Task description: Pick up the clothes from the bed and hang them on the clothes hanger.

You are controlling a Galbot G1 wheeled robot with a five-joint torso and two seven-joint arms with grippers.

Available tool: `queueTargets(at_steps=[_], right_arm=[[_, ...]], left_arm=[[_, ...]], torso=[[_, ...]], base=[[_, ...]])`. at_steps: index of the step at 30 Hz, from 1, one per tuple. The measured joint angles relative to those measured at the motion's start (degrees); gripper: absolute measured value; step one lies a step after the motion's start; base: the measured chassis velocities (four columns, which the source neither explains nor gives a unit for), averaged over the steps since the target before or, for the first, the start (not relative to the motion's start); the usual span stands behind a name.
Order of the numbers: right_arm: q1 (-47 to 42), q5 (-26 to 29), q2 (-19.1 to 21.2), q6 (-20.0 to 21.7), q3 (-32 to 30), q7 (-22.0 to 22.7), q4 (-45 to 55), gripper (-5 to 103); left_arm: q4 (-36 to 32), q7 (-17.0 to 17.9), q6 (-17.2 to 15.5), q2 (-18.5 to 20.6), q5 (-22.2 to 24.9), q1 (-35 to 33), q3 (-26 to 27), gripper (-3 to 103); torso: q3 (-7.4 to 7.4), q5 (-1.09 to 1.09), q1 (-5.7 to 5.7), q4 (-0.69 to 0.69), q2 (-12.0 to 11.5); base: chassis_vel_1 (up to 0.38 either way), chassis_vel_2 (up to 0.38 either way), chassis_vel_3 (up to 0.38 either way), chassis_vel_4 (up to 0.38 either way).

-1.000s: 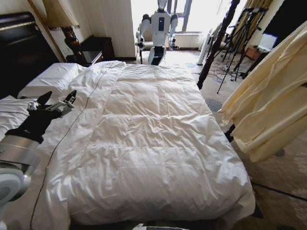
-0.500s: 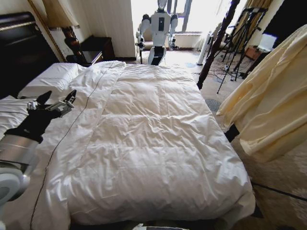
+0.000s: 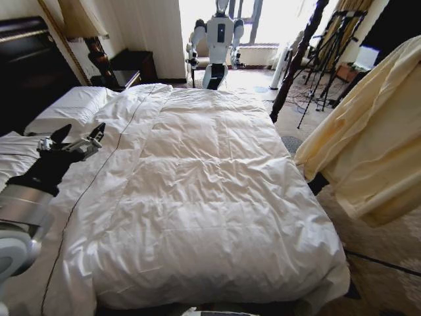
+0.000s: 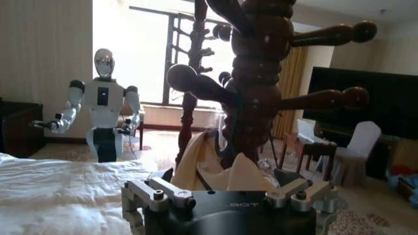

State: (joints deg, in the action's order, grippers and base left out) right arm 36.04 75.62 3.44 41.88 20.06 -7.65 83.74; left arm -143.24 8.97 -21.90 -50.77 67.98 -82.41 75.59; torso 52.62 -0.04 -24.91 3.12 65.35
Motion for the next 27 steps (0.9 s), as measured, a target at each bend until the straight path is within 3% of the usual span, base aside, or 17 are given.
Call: queueTargets(at_steps=[10,13,16,19,22,27], right_arm=[[0.5,3.67,-2.81,0.0,0.3,5.77,4.84,100],[0.86,4.62,-6.09,0.0,1.39,8.59,4.81,100],[0.45,5.14,-12.21,-0.02,3.68,13.12,3.15,100],[-0.07,4.77,-14.28,-0.14,5.03,14.35,2.28,100],[-0.42,3.21,-16.83,-2.3,8.78,16.53,0.37,100],[-2.06,-2.64,-23.16,-10.21,16.09,17.02,-4.27,100]], left_arm=[[0.0,-0.05,-0.13,-0.06,0.0,0.53,-0.46,100],[-0.01,-0.04,-0.15,-0.19,-0.02,0.3,-0.37,100],[-0.01,-0.01,-0.16,-0.6,-0.26,-0.4,-0.21,100],[-0.01,-0.01,-0.2,-0.7,-0.34,-0.69,-0.22,100],[-0.01,-0.12,-0.64,-0.75,-0.42,-0.61,-0.69,100],[0.0,-1.1,-1.19,-0.8,-1.6,-0.22,-1.99,100]], torso=[[0.0,-0.01,0.0,0.01,0.0],[0.0,0.02,0.0,0.01,0.0],[0.02,-0.03,-0.01,-0.03,0.0],[0.02,-0.01,-0.02,-0.04,-0.01],[0.01,-0.01,-0.01,-0.01,0.0],[0.02,0.02,-0.02,0.02,-0.01]], base=[[0.0,0.0,0.0,0.0],[0.0,0.0,0.0,0.0],[0.0,0.0,0.0,0.0],[0.0,0.0,0.0,0.0],[0.0,0.0,0.0,0.0],[0.0,0.0,0.0,0.0]])
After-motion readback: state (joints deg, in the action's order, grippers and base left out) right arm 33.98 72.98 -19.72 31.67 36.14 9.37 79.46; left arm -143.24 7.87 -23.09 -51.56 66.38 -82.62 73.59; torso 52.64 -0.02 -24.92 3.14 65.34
